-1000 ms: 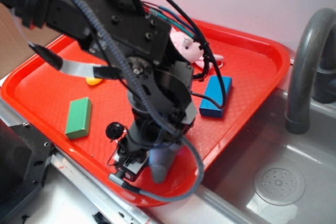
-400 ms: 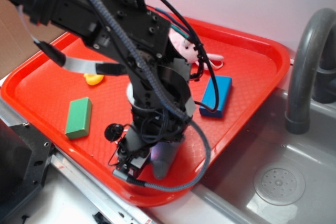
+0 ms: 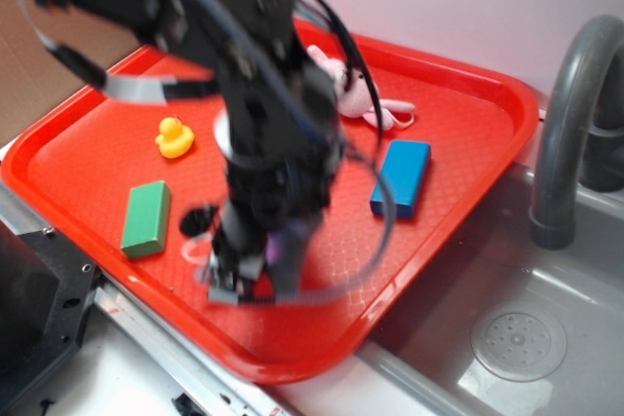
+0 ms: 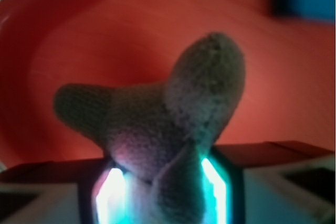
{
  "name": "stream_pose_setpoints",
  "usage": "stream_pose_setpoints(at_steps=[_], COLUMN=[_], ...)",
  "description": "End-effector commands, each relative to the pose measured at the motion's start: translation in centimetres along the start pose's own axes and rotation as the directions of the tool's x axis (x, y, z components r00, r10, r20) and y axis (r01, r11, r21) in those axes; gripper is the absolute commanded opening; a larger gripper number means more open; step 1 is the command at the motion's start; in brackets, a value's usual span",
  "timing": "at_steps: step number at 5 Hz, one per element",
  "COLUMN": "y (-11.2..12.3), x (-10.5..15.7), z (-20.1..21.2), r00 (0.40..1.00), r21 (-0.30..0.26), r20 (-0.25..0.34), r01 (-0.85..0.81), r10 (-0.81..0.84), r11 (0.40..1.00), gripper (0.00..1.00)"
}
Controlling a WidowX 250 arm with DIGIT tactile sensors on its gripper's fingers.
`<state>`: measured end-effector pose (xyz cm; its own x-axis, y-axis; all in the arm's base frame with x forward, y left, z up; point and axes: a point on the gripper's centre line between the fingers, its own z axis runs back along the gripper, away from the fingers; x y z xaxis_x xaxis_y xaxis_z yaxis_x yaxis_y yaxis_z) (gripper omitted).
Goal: Grab the gray animal.
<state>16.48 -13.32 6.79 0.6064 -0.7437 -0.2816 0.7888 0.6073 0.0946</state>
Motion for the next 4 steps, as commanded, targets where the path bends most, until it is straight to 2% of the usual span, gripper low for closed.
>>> stream_pose_setpoints(at_steps=[1, 2, 3, 4], y=[4.7, 6.0, 6.0, 6.6], x=[-7.8, -10.8, -11.7, -10.9], z=[7.2, 10.4, 13.1, 13.0], r00=[0.878, 0.731, 0.533, 0.361], r21=[-0.149, -0.223, -0.300, -0.323], r20=[0.070, 0.074, 0.079, 0.055], r01=[-0.461, -0.651, -0.793, -0.876], r10=[0.474, 0.679, 0.843, 0.931], r11=[0.875, 0.725, 0.530, 0.359], gripper=[0.00, 0.00, 0.00, 0.00])
